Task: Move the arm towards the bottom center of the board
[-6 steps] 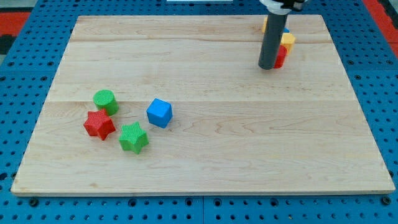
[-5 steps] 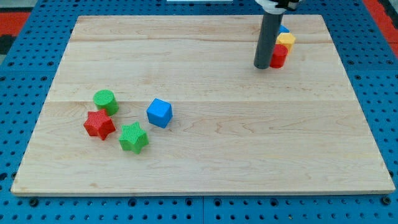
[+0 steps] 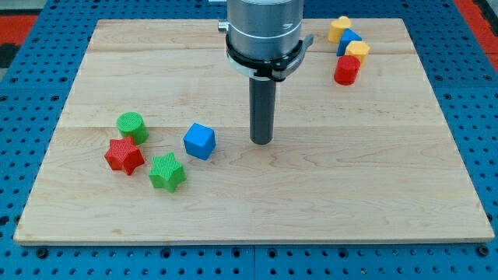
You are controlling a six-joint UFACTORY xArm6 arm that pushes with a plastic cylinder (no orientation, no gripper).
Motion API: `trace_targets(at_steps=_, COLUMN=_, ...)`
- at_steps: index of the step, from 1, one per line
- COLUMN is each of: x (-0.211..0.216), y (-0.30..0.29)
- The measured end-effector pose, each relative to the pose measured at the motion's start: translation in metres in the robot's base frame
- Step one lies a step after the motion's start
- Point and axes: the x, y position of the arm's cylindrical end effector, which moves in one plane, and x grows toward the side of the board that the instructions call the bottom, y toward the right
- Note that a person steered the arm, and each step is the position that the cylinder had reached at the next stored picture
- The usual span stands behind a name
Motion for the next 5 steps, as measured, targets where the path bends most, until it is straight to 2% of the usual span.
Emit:
trace_targets(at_steps=1, x=0.028, y=0.015)
trace_targets(at_steps=2, x=0.070, y=-0.010)
trace_targets(at_steps=5, x=0.084, y=-0.031)
